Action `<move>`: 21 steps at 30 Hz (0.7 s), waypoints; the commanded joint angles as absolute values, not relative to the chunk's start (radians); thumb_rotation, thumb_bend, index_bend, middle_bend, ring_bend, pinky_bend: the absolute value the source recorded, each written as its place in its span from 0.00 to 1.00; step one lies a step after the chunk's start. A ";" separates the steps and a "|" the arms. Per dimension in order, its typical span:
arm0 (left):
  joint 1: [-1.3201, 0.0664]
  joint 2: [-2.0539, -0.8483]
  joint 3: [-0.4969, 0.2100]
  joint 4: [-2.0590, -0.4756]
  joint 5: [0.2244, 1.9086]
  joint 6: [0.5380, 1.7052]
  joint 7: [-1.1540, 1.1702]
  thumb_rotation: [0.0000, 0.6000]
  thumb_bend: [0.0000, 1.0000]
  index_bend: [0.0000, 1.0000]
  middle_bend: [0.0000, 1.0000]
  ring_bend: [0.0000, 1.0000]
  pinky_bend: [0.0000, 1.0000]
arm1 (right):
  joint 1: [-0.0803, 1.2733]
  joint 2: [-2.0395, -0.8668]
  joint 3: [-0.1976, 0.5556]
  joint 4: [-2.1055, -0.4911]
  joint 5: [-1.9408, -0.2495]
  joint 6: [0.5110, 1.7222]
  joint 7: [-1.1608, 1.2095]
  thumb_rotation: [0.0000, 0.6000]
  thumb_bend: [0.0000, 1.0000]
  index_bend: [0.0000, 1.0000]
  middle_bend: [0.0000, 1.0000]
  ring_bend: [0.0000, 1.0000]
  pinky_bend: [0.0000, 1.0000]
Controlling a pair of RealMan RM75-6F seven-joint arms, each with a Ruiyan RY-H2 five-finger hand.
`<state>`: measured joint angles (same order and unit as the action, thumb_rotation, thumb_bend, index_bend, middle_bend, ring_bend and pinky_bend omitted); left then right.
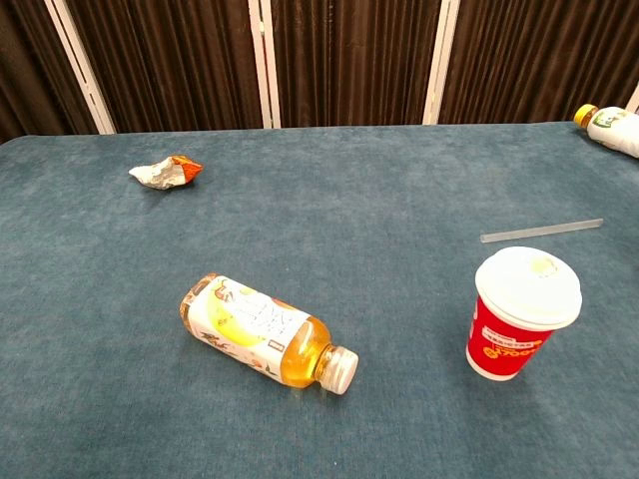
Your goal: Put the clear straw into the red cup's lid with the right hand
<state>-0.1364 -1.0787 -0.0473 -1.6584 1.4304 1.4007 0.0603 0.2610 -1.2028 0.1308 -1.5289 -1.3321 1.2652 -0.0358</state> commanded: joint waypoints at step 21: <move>-0.137 -1.081 -0.050 -1.662 1.424 1.401 0.071 1.00 0.11 0.00 0.00 0.00 0.00 | 0.304 -1.210 0.167 -1.583 -1.332 1.243 -0.026 1.00 0.09 0.10 0.00 0.00 0.00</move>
